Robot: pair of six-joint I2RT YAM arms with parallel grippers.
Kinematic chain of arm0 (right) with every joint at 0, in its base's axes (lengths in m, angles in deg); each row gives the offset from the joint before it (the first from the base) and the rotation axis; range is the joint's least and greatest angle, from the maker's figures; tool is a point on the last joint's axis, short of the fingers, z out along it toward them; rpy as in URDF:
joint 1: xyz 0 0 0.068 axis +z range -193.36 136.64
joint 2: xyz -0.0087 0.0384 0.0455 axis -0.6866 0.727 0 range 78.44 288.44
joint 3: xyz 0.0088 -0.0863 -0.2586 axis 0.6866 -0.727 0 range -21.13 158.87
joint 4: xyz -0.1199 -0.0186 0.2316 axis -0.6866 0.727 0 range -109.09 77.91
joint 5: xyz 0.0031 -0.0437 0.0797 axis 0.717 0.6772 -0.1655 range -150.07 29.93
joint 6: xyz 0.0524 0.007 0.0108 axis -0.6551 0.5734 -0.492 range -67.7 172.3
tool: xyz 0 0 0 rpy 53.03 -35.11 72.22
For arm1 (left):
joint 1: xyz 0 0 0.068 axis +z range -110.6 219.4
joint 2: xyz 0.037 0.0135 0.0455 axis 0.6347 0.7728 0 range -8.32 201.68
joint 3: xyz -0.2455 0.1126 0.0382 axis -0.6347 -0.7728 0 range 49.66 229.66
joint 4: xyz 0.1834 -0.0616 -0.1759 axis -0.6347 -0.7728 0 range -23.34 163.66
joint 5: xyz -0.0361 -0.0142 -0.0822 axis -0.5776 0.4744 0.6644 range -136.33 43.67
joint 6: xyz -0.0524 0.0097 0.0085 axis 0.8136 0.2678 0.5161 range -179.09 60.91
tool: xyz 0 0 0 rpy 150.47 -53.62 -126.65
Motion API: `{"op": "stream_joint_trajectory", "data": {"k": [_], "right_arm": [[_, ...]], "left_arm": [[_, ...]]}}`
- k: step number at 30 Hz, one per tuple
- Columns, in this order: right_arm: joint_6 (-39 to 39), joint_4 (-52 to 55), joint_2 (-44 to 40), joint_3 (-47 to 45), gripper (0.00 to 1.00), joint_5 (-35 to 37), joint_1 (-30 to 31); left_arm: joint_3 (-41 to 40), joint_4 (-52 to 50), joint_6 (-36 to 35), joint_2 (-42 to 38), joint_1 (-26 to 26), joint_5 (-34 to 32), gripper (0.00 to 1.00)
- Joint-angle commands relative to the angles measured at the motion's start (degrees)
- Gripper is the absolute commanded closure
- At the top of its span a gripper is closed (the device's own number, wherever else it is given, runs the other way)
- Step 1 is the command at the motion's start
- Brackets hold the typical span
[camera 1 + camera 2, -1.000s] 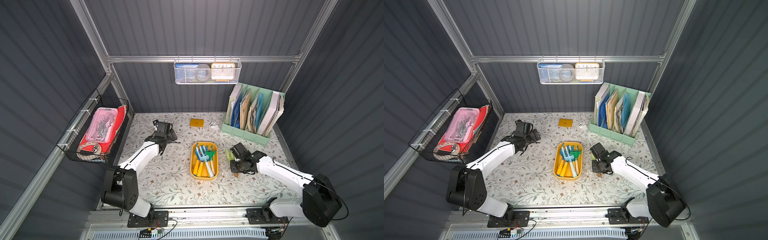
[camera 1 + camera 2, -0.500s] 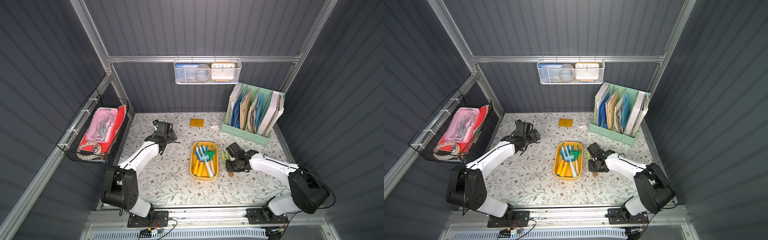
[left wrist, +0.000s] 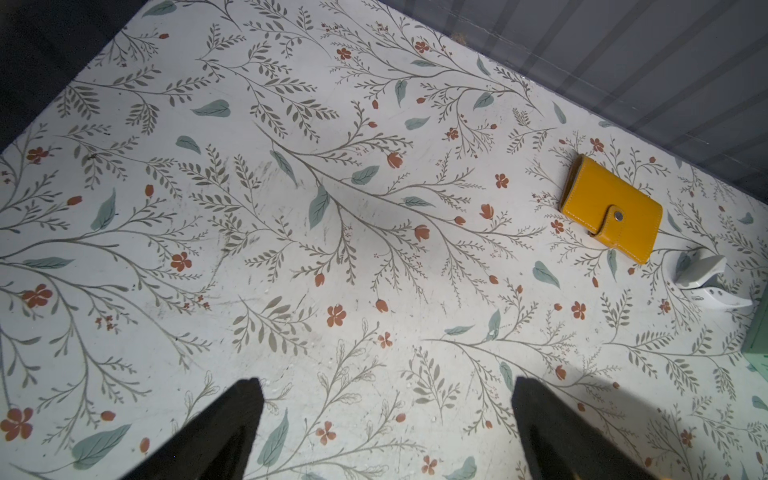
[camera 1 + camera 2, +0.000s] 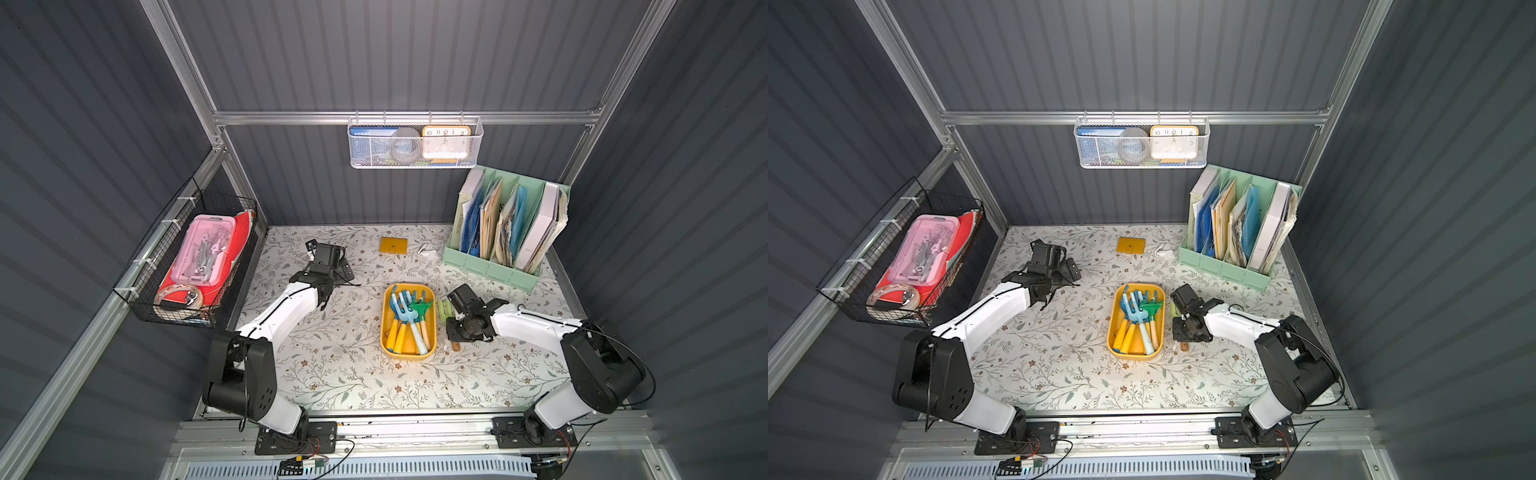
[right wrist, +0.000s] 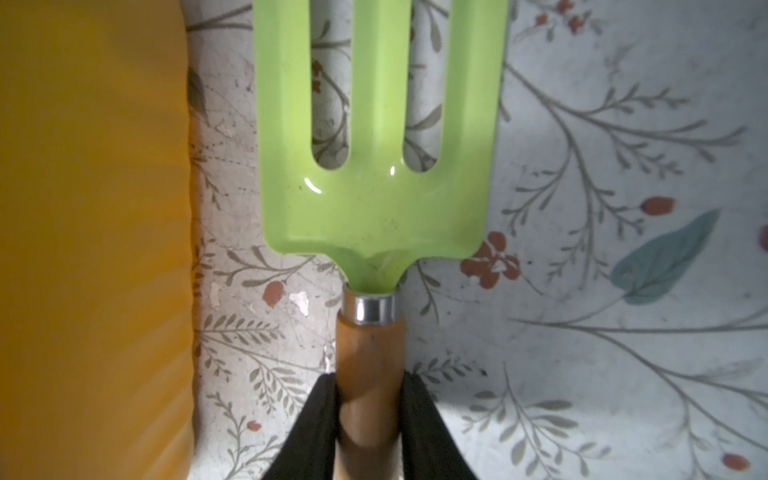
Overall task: Take the hand rake out of the storage box
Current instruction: Place the rake at the center of the board.
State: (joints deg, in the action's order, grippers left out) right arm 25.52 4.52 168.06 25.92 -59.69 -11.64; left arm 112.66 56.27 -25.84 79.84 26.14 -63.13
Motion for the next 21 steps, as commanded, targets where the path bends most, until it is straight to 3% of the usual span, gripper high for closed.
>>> {"op": "stream_joint_trajectory", "data": {"k": [1,9,21], "right_arm": [[-0.37,0.11,0.83,0.79,0.91,1.41,0.54],[-0.87,-0.49,1.17,-0.18,0.84,2.43,1.09],[-2.05,0.14,-2.26,0.36,0.65,2.10,1.19]], "left_arm": [[-0.16,-0.54,-0.18,0.30,-0.34,-1.18,0.01],[-0.13,-0.78,-0.21,-0.33,-0.37,-1.35,0.01],[0.08,-1.60,-0.24,-1.13,-0.37,-1.93,0.01]]}}
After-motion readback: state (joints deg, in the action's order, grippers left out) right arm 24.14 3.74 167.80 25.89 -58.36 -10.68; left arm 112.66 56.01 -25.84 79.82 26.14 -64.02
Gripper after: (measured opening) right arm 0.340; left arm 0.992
